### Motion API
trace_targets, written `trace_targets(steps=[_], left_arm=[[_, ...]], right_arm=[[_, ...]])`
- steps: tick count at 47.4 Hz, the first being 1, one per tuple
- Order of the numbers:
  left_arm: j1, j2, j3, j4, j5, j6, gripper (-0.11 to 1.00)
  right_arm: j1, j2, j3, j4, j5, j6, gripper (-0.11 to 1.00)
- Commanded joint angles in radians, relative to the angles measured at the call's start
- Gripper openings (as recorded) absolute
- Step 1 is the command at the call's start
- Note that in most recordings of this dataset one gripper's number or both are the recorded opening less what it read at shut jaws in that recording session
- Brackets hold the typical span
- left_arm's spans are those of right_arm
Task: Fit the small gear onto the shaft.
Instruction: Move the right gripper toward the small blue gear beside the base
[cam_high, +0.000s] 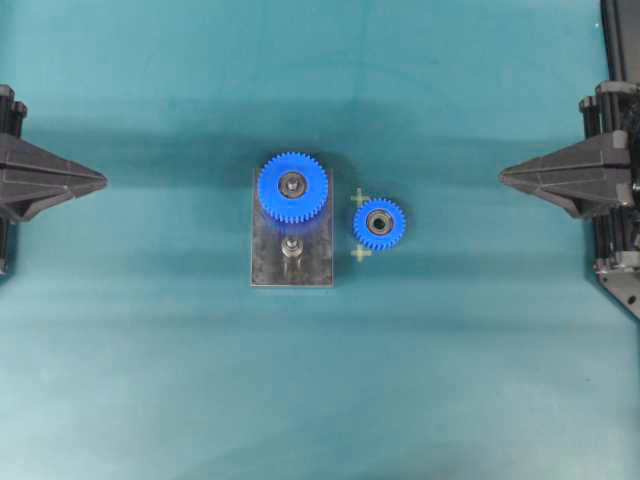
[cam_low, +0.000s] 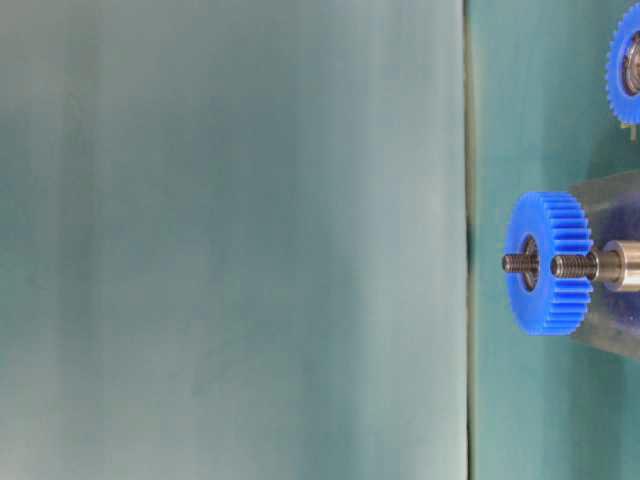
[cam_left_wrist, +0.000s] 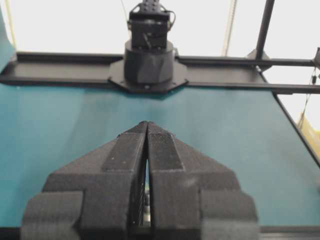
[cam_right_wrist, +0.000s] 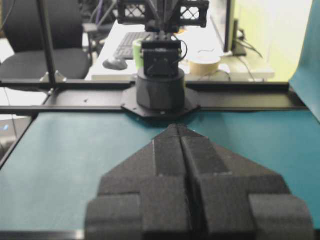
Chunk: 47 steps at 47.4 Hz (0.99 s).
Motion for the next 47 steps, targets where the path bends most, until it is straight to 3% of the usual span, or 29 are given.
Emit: trace_targets(steps=[1, 6, 11, 24, 31, 47], left_arm=[[-0.003, 0.029, -0.023, 0.008, 0.014, -0.018, 0.00], [-0.003, 0.075, -0.051, 0.008, 0.057, -0.018, 0.00], [-0.003, 0.120, -0.078, 0.009, 0.101, -0.017, 0.00], [0.003, 0.158, -0.097, 0.009, 0.219, -0.023, 0.00], [0.003, 0.160, -0.118, 0.008, 0.275, -0.026, 0.00], [0.003, 0.164, -0.118, 0.008, 0.304, -0.028, 0.00]], right_arm=[[-0.005, 0.012, -0.005, 0.009, -0.003, 0.009, 0.01], [-0.032, 0.012, -0.014, 0.141, 0.144, 0.038, 0.01], [-0.075, 0.021, -0.041, 0.201, 0.328, 0.078, 0.01], [-0.163, 0.173, -0.135, 0.181, 0.591, 0.114, 0.01], [-0.172, 0.319, -0.199, 0.160, 0.670, 0.110, 0.01], [-0.186, 0.561, -0.331, 0.160, 0.808, 0.106, 0.03]])
